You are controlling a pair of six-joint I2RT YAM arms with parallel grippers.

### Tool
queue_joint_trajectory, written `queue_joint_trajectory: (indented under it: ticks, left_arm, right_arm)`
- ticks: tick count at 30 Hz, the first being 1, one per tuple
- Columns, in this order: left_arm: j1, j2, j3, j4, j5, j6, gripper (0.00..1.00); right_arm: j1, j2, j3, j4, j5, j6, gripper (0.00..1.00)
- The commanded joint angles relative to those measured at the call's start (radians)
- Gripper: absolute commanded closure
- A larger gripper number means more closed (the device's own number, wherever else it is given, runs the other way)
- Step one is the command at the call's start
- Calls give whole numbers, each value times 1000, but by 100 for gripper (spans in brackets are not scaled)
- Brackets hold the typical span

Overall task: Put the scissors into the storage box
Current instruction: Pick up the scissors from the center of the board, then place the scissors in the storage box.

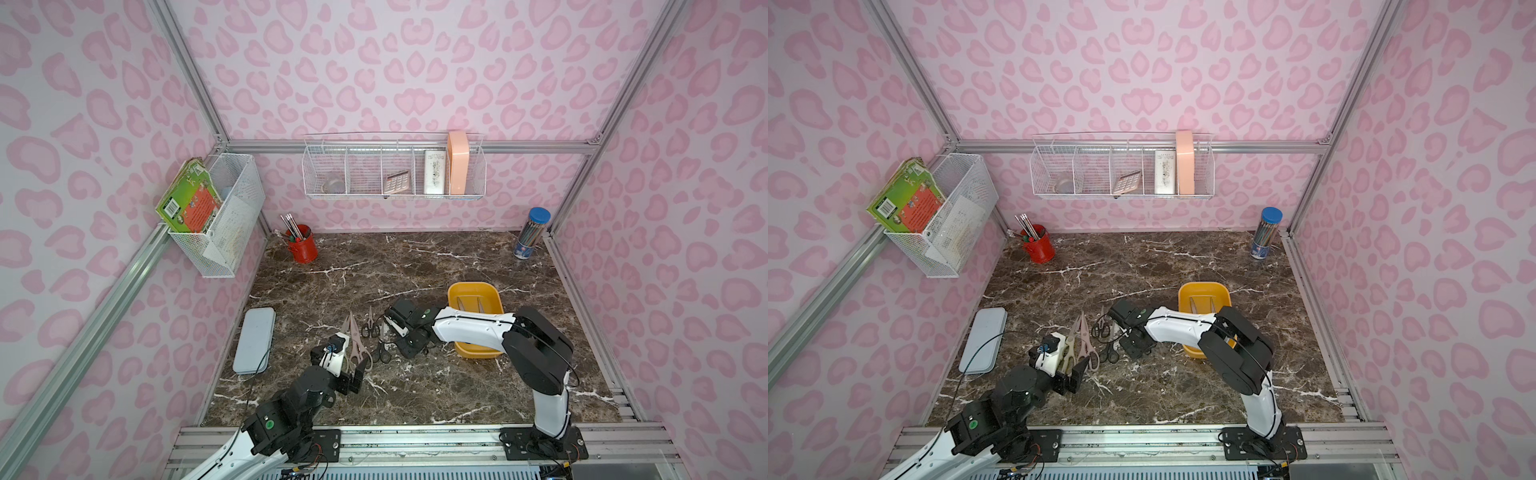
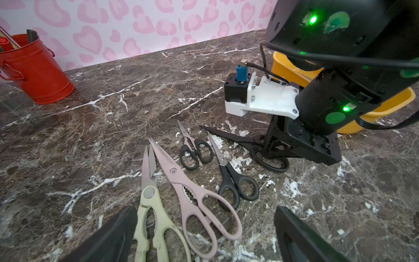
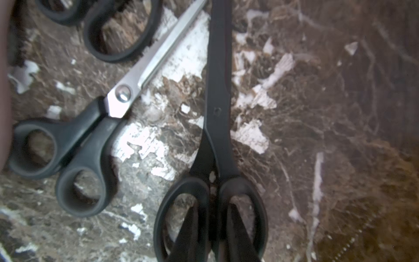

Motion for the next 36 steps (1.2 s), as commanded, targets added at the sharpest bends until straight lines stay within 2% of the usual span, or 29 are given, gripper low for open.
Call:
queue_joint_trajectory:
  ticks: [1, 4, 14, 20, 25, 30, 36]
  left_arm:
    - [2, -3, 5, 12, 0, 9, 1]
    - [2, -8, 8, 7, -5, 6, 1]
    - [2, -18, 4, 4, -16, 1, 1]
    - [2, -17, 4, 3, -17, 1, 1]
    - [1, -17, 3, 5, -23, 2, 1]
    - [1, -19, 4, -3, -42, -9, 1]
    - [2, 0, 5, 9, -39, -8, 1]
  right_arm:
    - [-13, 37, -15, -55, -2, 46, 91]
    - [-29, 30, -24, -49, -24, 68, 100]
    - [-64, -68, 57, -70, -86, 76, 100]
    - [-127, -166, 56, -87, -102, 93, 100]
    - [-243, -301, -35, -85, -66, 120, 100]
    - [-399, -429, -208, -66, -46, 130, 100]
    - [-474, -505, -340, -38, -43, 129, 100]
